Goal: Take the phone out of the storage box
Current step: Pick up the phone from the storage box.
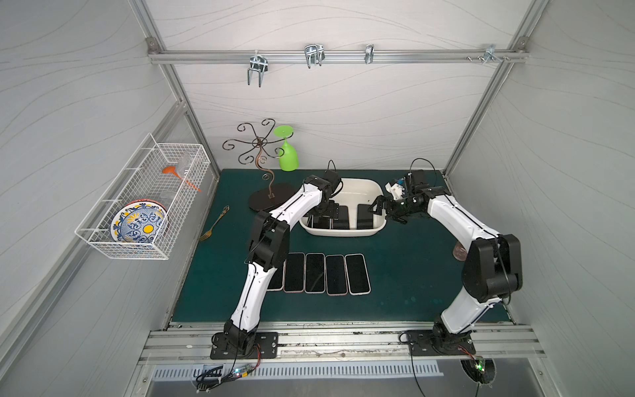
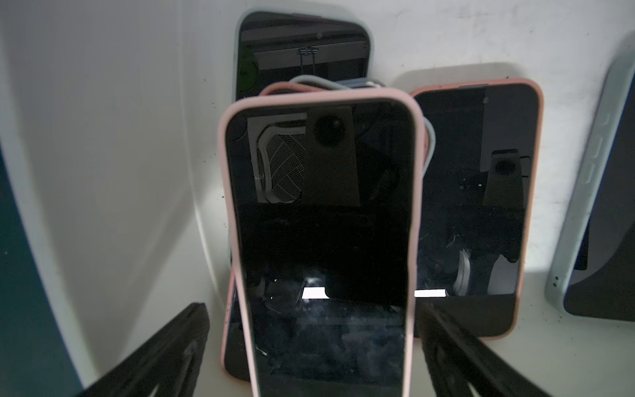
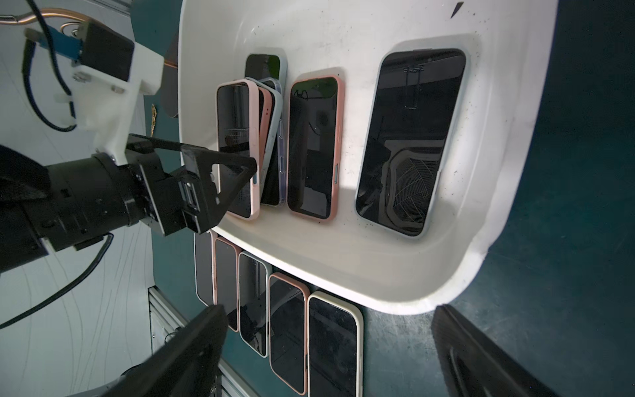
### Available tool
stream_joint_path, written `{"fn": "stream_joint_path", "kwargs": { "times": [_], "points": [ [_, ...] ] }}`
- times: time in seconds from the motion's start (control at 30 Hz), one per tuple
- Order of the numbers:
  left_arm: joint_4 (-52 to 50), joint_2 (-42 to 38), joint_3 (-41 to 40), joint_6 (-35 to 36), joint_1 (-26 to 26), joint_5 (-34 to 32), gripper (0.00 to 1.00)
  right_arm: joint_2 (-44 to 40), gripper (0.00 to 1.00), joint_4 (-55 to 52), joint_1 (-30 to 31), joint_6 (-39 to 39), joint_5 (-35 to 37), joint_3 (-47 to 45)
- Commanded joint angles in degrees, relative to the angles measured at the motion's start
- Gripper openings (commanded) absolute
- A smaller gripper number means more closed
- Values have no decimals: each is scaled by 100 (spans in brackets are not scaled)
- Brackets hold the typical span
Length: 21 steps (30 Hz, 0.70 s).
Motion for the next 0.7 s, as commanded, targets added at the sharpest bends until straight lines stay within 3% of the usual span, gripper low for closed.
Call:
{"fn": "stream_joint_path", "kwargs": {
  "times": [0.0, 0.23, 0.53, 0.67],
  "points": [
    [57, 148, 160, -29, -25, 62, 100, 59, 99, 42, -34, -116, -100, -74],
    [136, 230, 137, -4, -23, 135, 91, 101, 99, 41, -26, -143, -162, -51],
    [119, 334, 133, 52, -22, 146, 89, 114, 99, 23, -17, -179, -233, -43],
    [128, 273, 109, 68, -26, 124, 79, 114, 99, 5, -17, -187, -224, -36]
  ]
}}
